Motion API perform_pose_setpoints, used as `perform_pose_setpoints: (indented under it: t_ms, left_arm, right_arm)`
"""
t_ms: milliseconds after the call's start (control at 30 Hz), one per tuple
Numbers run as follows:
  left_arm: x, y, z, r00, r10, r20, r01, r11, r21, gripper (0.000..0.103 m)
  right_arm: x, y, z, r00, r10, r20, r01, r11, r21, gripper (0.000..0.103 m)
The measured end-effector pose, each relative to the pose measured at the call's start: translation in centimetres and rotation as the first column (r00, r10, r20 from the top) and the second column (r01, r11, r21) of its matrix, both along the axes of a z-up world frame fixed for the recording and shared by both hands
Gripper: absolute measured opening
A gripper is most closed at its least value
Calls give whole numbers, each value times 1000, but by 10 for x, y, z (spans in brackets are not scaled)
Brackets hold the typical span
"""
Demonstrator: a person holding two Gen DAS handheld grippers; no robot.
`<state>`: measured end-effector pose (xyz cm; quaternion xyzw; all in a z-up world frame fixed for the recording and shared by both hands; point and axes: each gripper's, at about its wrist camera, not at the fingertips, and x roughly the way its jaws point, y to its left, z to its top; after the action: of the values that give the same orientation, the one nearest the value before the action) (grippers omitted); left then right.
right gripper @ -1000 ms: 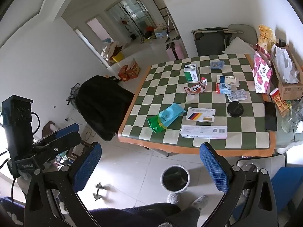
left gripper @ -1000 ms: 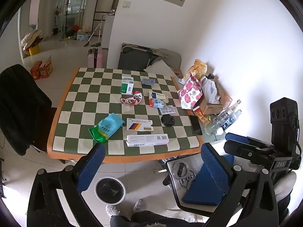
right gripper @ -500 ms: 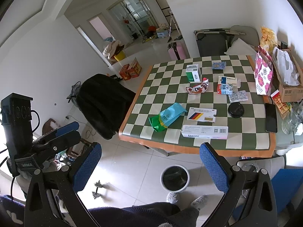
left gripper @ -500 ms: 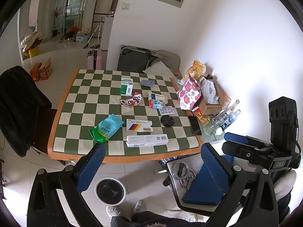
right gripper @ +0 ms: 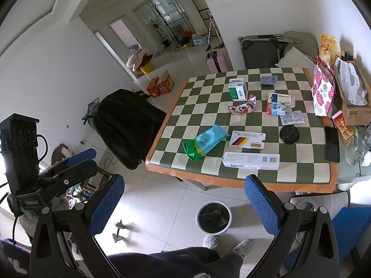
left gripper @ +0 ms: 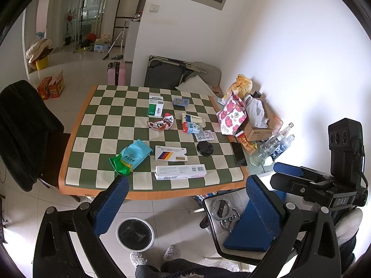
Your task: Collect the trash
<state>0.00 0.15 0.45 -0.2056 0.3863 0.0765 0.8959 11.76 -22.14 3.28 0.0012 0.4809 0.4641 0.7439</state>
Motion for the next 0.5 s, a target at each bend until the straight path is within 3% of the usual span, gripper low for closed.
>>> perform_pose_setpoints:
  t_ms: [300,367,500]
  left_arm:
    - [0,-5,3,1000,-5,1,5,1000,-2,103]
    - [2,-12,18,1000,-6,2,6,1000,0,103]
    - [2,-13,21,1000,-5,3,5,1000,-1,103]
  right_arm:
    - [-2,2,1,1000,-4,3,4,1000,-3,103]
    - [-2,1,2,1000,-4,3,4,1000,-3,103]
    - [-1,1,1,1000,-2,4,2,1000,-3,103]
